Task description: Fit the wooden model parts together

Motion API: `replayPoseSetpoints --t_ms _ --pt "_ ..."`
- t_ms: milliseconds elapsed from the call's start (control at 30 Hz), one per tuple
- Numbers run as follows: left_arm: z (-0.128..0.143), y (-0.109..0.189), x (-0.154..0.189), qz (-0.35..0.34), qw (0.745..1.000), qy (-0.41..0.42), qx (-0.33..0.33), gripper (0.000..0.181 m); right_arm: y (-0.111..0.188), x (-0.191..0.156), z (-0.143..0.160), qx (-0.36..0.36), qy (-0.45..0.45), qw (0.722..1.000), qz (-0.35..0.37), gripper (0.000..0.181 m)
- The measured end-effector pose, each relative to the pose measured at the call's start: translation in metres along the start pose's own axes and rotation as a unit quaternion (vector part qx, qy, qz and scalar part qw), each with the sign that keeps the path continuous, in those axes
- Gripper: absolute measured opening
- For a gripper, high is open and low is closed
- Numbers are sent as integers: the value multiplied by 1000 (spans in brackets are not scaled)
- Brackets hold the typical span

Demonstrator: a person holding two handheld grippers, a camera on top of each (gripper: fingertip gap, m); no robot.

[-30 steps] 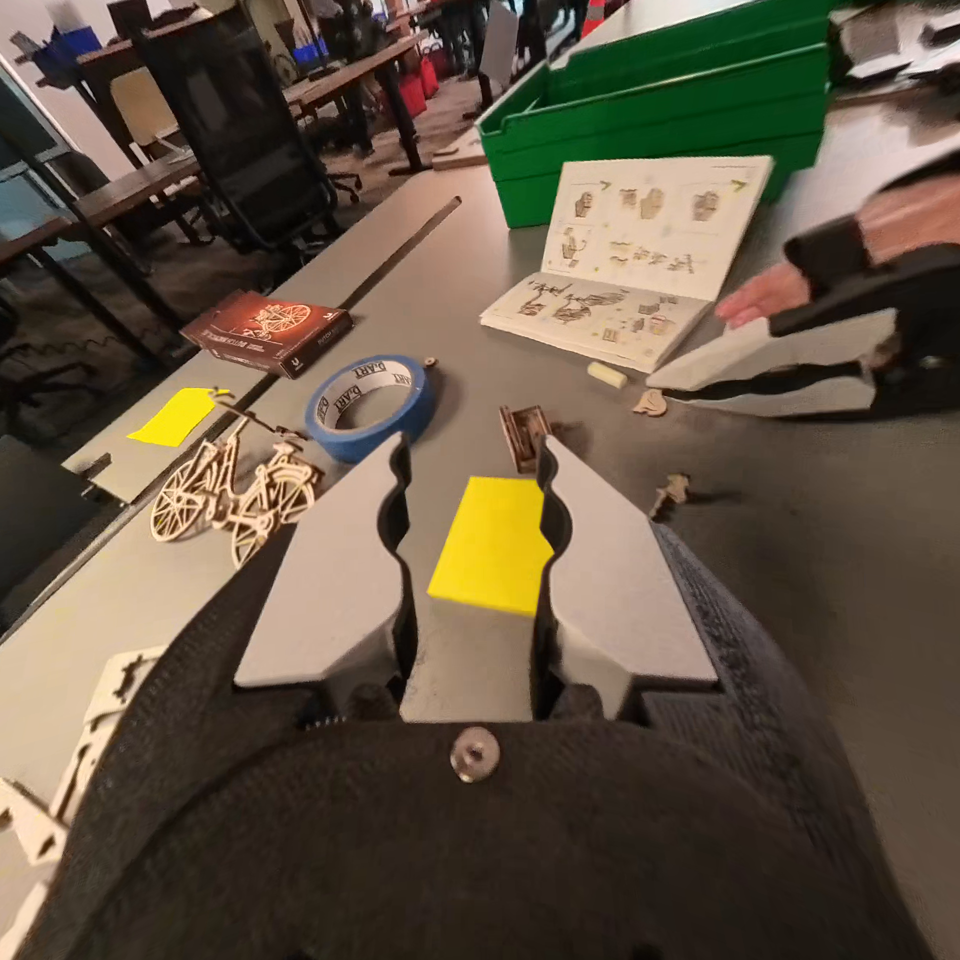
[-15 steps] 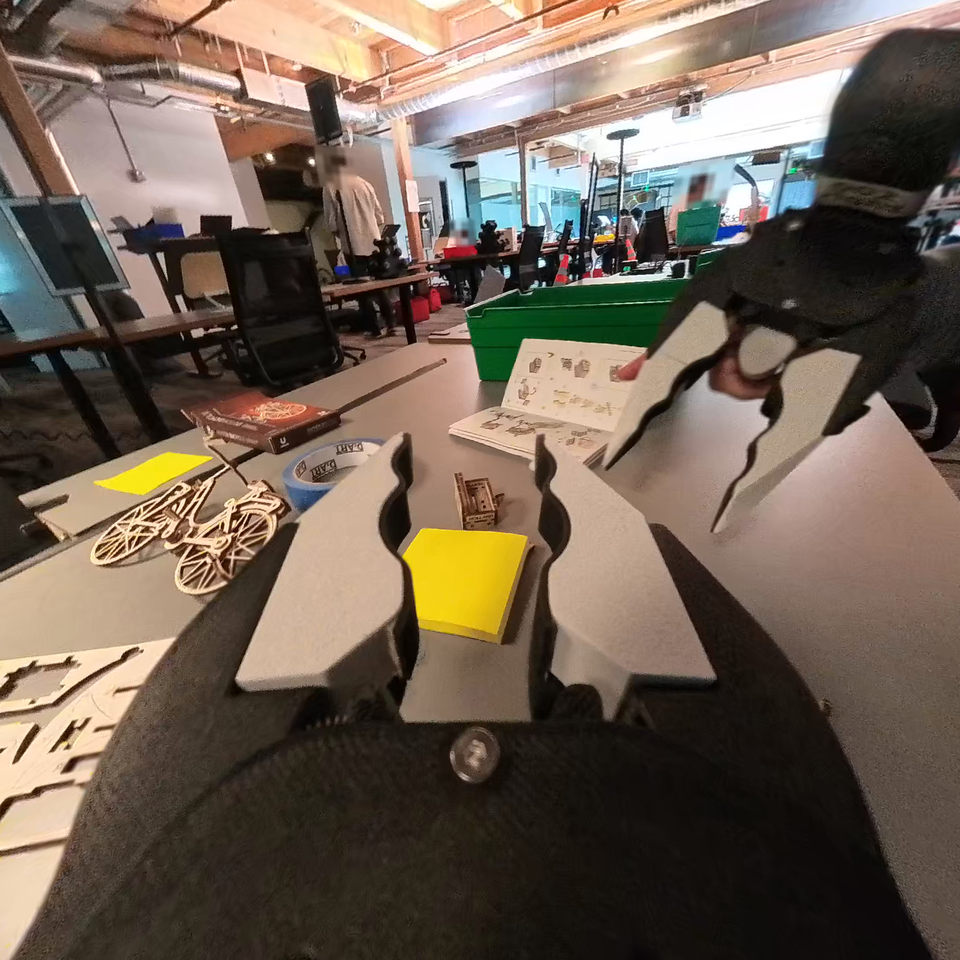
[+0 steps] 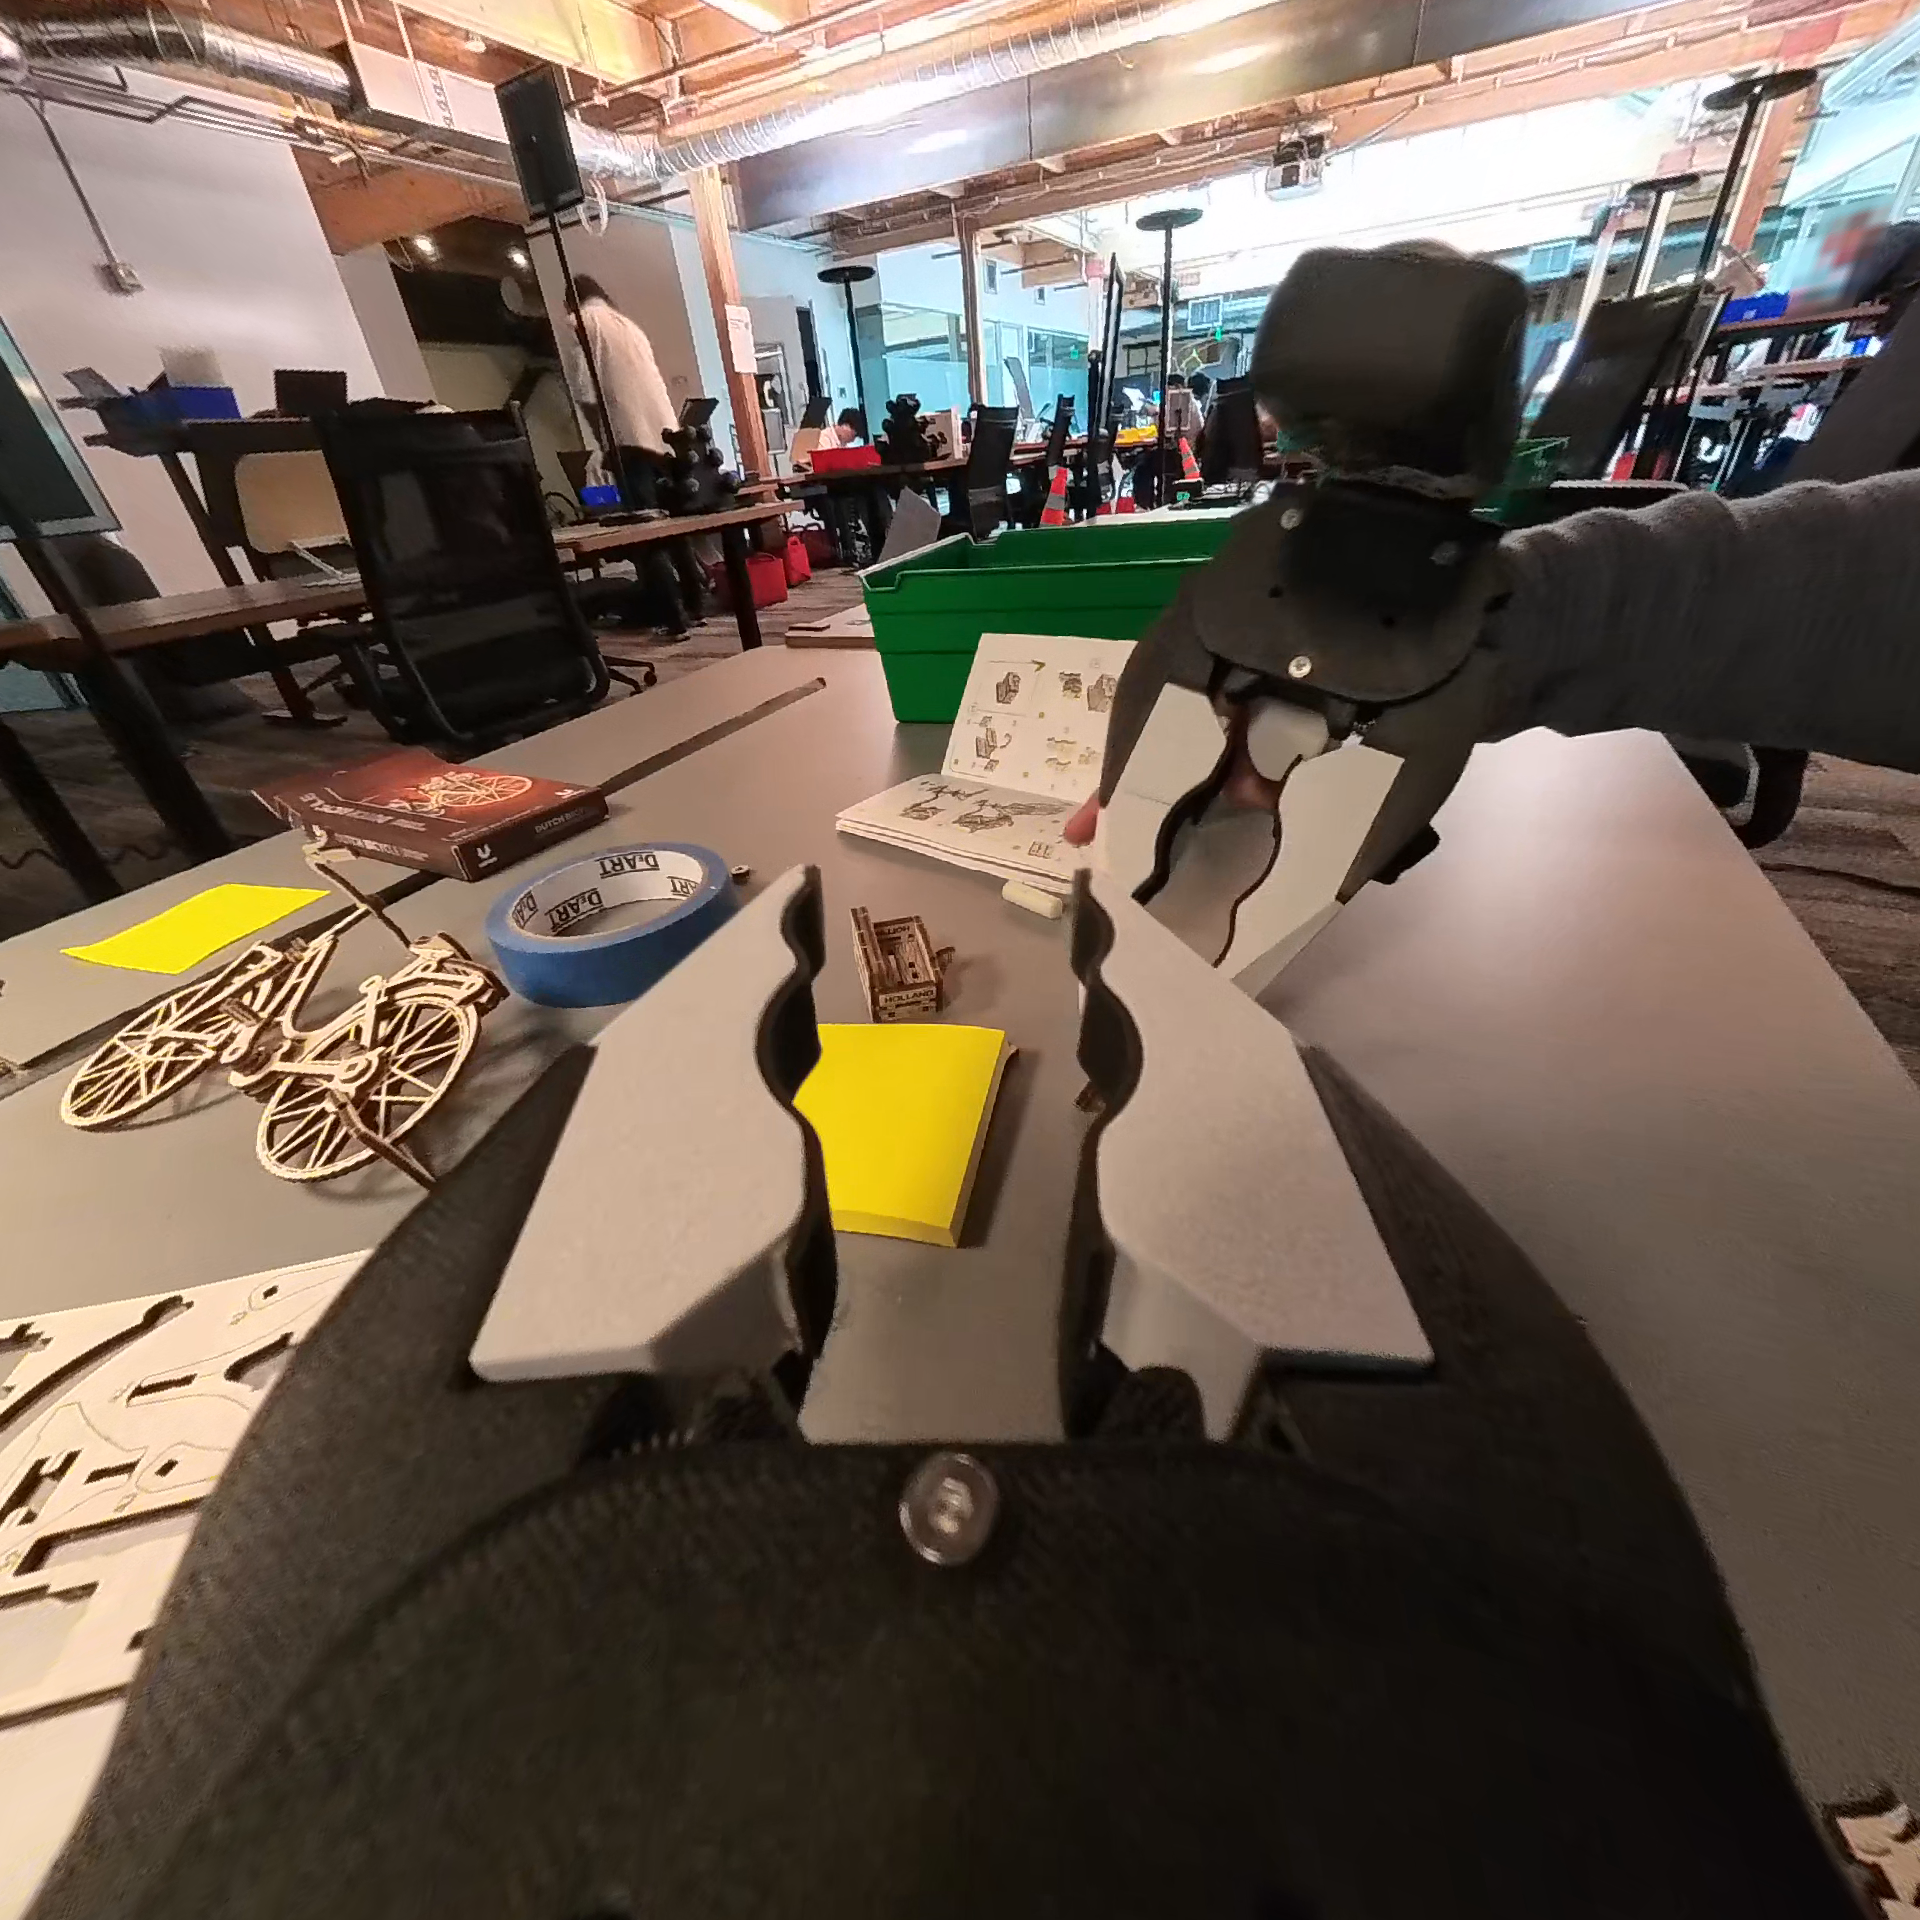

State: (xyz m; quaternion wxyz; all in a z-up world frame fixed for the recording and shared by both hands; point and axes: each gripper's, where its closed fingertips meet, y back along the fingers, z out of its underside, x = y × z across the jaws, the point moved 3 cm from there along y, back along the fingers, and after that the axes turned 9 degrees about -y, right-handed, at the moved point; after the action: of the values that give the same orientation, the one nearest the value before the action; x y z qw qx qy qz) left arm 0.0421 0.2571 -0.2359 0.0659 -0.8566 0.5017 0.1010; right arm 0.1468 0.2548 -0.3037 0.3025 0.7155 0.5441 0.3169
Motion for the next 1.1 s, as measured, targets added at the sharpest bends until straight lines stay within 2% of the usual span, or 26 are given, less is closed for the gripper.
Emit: replayPoseSetpoints --t_ms 100,233,333,400,467,533,600,667,767,833,1100 --pt "1 0 0 3 1000 4 -1 46 -3 0 4 -9 6 1000 -1 19" --pt "2 -1 1 12 1000 11 -4 47 -4 0 0 13 8 1000 9 8" --pt "0 0 1 16 1000 15 3 49 0 2 -7 60 -13 998 17 8" --pt "-4 2 3 27 999 26 22 51 9 -1 -19 128 -47 991 9 8" --pt "-12 4 10 64 995 48 51 52 24 -6 -36 226 -91 970 -15 8" --pt "-19 5 21 112 988 71 76 53 42 -15 -55 331 -140 931 -62 7" --pt "-25 7 35 170 977 86 99 43 58 -25 -67 409 -179 887 -117 7" --pt "-31 11 44 210 965 102 123 32 69 -33 -74 460 -206 847 -169 7" --pt "-41 17 47 233 953 122 153 25 76 -43 -77 497 -236 801 -235 7" --pt "-43 18 47 237 949 134 158 21 75 -48 -78 506 -245 785 -261 7" --pt "-37 15 52 276 936 167 144 8 62 -53 -76 518 -252 770 -275 7"
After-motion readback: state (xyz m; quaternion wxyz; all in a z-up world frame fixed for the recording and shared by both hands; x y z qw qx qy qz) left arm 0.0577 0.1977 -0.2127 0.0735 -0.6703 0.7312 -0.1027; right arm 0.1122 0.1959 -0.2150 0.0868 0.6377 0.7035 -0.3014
